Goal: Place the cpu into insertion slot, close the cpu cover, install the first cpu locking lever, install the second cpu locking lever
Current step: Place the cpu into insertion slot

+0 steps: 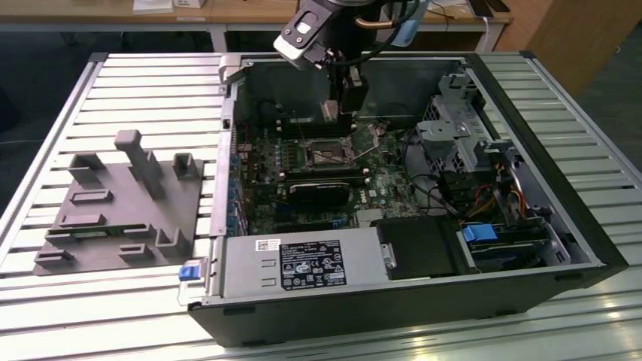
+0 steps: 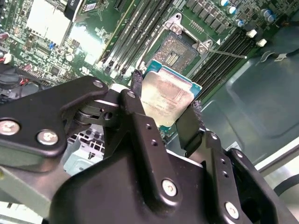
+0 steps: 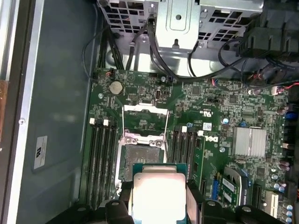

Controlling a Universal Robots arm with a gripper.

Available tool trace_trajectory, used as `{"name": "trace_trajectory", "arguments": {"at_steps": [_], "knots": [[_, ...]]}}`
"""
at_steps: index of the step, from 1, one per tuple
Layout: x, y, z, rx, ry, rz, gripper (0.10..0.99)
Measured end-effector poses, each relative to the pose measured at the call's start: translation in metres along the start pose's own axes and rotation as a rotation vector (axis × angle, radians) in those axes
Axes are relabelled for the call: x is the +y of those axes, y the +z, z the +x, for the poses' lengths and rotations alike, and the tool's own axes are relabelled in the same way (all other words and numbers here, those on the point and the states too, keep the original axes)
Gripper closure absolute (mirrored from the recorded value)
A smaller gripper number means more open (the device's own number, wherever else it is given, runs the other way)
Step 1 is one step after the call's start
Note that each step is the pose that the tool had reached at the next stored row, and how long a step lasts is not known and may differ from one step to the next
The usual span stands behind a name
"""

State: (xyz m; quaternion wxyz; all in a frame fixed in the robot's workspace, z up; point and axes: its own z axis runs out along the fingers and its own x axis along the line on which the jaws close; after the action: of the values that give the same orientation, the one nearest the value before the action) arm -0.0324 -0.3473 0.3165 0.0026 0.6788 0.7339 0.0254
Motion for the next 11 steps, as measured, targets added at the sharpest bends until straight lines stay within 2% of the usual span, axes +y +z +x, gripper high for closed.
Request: {"name": "trace_trajectory", "arguments": {"at_steps": [8,11], "knots": [[-0.0003,0.0074,0.0001,0.0003,0.0,0.004,0.549],[-0.0003,0.0094,0.0002,-0.0026,0.0,0.004,0.549]]}}
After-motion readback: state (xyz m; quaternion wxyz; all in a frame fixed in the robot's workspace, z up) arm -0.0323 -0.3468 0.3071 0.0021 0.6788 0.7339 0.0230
